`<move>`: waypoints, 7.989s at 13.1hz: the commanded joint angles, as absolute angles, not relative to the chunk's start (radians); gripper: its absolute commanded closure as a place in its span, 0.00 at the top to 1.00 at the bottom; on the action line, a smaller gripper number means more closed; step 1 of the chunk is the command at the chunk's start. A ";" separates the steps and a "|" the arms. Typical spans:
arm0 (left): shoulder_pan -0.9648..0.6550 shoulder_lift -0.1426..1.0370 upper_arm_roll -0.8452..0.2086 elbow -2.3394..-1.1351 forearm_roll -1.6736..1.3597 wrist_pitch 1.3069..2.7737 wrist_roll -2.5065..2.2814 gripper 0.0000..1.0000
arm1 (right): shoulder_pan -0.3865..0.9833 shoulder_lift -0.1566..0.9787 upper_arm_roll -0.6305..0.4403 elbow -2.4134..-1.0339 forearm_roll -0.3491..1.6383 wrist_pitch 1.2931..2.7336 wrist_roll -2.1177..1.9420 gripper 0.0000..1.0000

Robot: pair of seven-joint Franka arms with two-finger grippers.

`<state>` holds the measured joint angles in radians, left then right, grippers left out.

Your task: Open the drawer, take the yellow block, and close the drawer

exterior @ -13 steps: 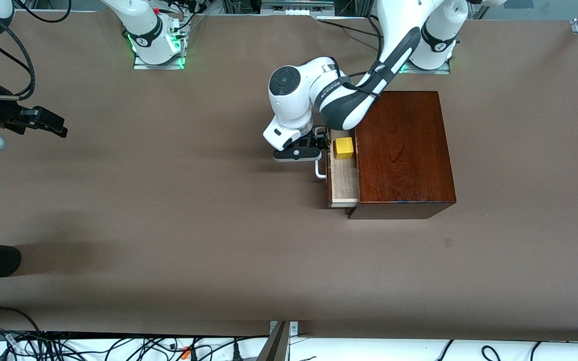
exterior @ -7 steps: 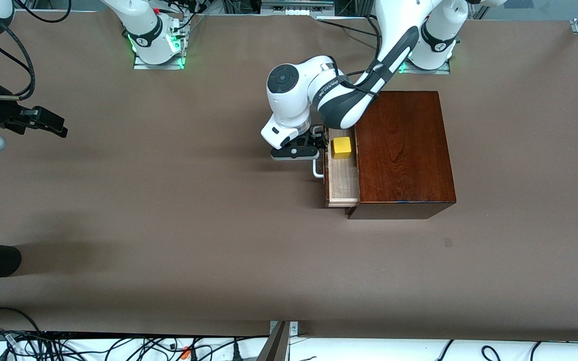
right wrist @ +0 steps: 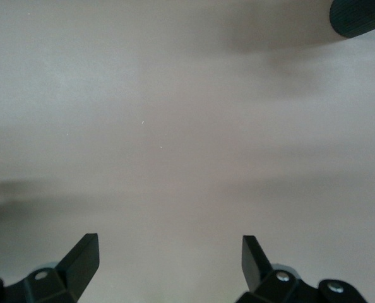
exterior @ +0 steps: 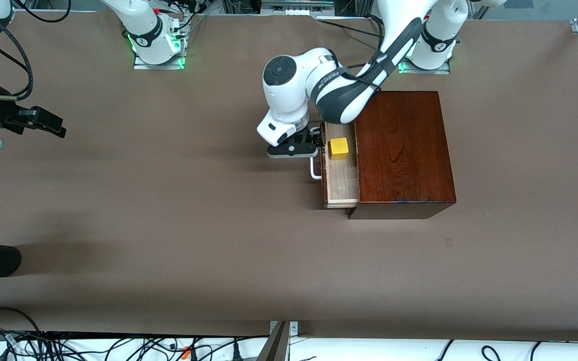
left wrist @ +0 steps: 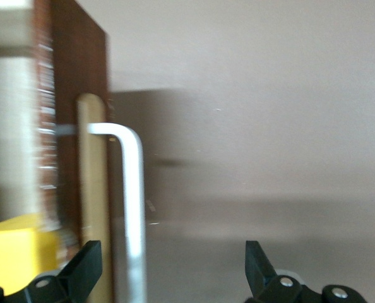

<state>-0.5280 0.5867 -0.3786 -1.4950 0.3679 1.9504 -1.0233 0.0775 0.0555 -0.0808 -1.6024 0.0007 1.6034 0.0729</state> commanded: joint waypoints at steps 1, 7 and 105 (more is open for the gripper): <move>-0.482 0.462 -0.370 -1.500 0.344 1.823 -0.881 1.00 | 0.067 0.046 -0.075 -1.592 0.017 1.591 0.081 1.00; -0.215 0.259 -0.376 -1.485 0.203 1.695 -0.626 1.00 | 0.071 0.041 -0.032 -1.585 0.028 1.579 0.083 1.00; -0.334 0.621 -0.453 -1.572 0.185 2.034 0.960 1.00 | 0.264 0.627 -0.158 -1.781 0.253 2.316 -0.002 0.22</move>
<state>-0.3337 0.6189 -0.4616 -1.5759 0.1310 2.0848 0.9394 0.2589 0.6142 -0.1558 -1.7945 0.2456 2.3070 0.0226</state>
